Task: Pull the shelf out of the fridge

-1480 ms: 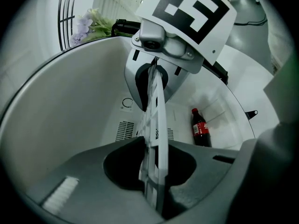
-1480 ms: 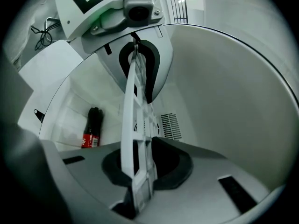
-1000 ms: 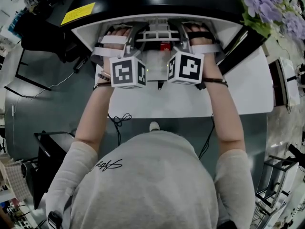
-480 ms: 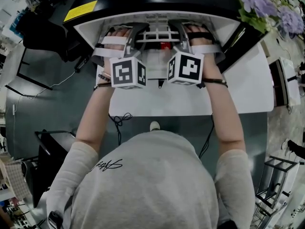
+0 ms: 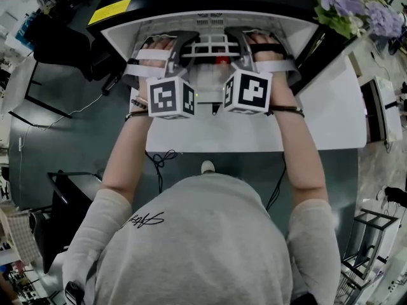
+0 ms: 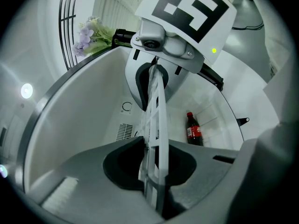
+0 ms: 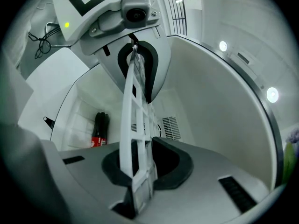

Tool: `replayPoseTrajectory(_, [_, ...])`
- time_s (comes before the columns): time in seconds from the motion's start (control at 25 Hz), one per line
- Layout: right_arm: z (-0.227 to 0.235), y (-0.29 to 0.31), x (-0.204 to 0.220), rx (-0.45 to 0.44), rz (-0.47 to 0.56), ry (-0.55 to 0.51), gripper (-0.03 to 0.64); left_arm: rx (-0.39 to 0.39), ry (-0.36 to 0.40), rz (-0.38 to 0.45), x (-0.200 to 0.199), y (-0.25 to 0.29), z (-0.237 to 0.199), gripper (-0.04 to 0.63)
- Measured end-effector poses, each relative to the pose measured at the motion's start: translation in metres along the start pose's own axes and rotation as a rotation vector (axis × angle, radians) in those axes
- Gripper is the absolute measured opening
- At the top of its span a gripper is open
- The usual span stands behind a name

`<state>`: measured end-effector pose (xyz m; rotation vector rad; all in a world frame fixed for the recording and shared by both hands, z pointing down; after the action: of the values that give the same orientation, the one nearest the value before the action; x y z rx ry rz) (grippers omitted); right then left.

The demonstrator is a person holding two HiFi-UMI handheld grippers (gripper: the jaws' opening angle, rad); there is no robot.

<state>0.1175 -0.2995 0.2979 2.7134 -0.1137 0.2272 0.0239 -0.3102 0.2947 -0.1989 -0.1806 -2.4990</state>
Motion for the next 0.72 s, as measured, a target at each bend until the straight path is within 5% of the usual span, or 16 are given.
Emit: replayPoseTrajectory(0.72, [-0.007,-0.016,-0.006,-0.005,0.003,0.005,0.049,0.006,-0.003,-0.004,-0.006,-0.017,0.002,0.044])
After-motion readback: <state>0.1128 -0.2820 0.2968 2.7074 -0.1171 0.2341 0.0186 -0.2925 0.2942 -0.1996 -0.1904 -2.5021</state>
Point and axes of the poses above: the fingertips, and each gripper's own axes: y forward along the fingers, z to its right, x out of its underside, the point moved 7 cm from there along -y, backward along the fingers, and after that the axes turned 10 degrees about -x, right-handed, at the moved point
